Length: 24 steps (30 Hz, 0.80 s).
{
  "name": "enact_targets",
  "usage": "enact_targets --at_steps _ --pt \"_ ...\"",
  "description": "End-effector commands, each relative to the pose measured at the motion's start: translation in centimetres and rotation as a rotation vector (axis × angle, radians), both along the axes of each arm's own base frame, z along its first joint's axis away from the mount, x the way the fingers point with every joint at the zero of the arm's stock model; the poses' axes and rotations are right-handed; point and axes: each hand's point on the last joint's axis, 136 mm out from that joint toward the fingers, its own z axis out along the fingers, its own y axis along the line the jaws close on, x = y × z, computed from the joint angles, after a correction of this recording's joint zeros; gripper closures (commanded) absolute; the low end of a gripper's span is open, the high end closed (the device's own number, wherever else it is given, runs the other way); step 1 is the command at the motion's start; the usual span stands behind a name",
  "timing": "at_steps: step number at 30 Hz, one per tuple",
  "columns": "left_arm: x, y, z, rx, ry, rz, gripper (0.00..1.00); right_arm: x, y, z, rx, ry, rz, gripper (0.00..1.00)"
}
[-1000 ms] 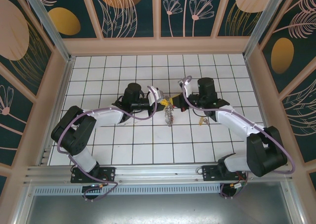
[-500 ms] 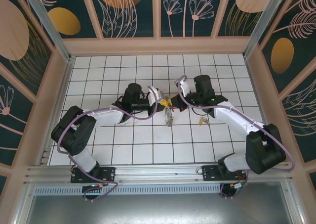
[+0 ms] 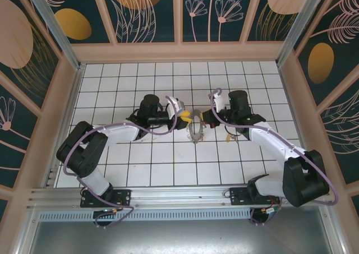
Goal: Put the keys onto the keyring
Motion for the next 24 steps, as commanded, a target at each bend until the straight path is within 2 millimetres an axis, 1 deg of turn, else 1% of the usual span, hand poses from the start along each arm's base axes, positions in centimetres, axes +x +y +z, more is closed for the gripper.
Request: enact_targets --at_steps 1,8,12,15,17,21,24 --pt "-0.1 0.1 2.9 -0.085 -0.040 0.026 0.63 0.0 -1.4 -0.6 0.017 0.041 -0.091 1.00" --pt "2.0 1.8 5.4 -0.170 -0.046 0.225 0.61 -2.3 -1.9 -3.1 0.043 0.160 -0.117 1.00" --pt "3.5 3.6 7.1 -0.250 -0.049 0.380 0.59 -3.7 -1.8 -5.1 0.060 0.270 -0.124 1.00" --pt "5.3 6.2 8.2 -0.316 0.005 0.569 0.51 -5.0 -1.3 -6.3 0.057 0.323 -0.114 1.00" --pt "6.3 8.1 8.3 -0.358 0.060 0.689 0.44 -5.9 -1.1 -7.0 0.061 0.347 -0.103 1.00" --pt "6.8 10.6 8.3 -0.420 0.131 0.805 0.27 -7.6 -1.0 -8.6 0.051 0.412 -0.099 1.00" --pt "6.8 11.5 7.8 -0.441 0.183 0.833 0.22 -8.6 -1.4 -10.1 0.018 0.460 -0.130 1.00"
